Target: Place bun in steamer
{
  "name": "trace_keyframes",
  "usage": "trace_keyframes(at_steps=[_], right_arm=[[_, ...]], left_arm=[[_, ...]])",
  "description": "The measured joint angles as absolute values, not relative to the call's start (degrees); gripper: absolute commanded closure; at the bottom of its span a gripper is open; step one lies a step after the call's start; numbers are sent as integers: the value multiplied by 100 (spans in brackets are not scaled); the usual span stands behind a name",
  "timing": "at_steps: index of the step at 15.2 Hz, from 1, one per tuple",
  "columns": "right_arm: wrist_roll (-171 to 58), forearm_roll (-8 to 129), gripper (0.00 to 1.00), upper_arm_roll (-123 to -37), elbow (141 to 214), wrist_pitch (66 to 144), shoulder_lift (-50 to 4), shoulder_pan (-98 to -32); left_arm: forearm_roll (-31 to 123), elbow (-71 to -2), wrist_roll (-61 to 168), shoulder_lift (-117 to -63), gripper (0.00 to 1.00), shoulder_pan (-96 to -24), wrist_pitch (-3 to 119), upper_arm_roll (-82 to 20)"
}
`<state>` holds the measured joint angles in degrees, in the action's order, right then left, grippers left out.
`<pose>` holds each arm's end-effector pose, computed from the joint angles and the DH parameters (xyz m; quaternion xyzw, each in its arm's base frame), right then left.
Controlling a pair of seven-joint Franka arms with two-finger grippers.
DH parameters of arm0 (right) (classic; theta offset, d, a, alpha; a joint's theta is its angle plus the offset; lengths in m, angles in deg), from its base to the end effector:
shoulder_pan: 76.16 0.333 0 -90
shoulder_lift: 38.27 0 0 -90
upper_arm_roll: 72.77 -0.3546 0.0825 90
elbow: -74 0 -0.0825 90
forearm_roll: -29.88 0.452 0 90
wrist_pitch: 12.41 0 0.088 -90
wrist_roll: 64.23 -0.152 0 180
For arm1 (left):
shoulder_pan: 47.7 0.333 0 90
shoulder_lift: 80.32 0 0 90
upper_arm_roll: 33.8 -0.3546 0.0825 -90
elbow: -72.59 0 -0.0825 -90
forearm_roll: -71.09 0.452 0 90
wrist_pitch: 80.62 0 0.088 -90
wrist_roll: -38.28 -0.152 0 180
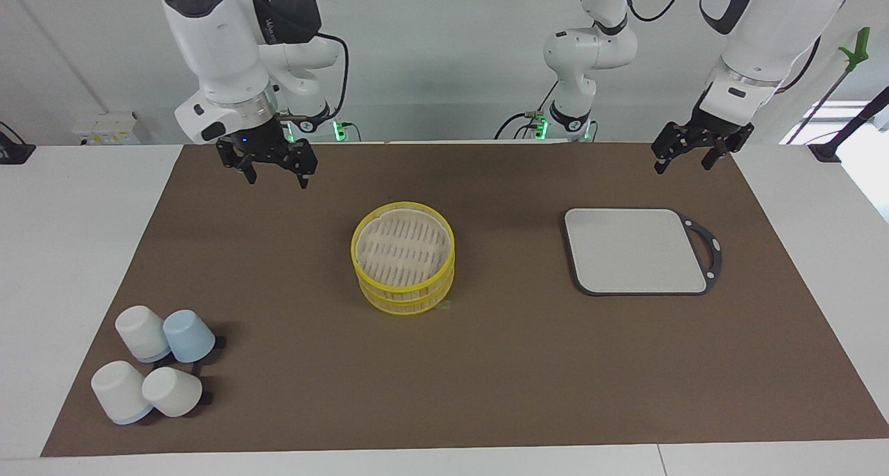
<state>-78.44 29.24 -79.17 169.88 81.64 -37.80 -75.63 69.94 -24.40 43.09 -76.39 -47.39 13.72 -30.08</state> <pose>0.6212 0.0737 0.5635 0.9978 -0.0630 -0.0188 0.0087 0.6039 -0.0400 0.6006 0.9998 0.0129 0.0105 0.0086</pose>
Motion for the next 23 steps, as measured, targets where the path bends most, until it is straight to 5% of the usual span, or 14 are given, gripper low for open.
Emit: trace_keyframes(at_steps=[23], right_arm=[[-7499,3209,0,-6536,16969,8081,-3998,-7313]], left_arm=[[6994,-2445,4309,-7634,0,-4739,1301,-3007]])
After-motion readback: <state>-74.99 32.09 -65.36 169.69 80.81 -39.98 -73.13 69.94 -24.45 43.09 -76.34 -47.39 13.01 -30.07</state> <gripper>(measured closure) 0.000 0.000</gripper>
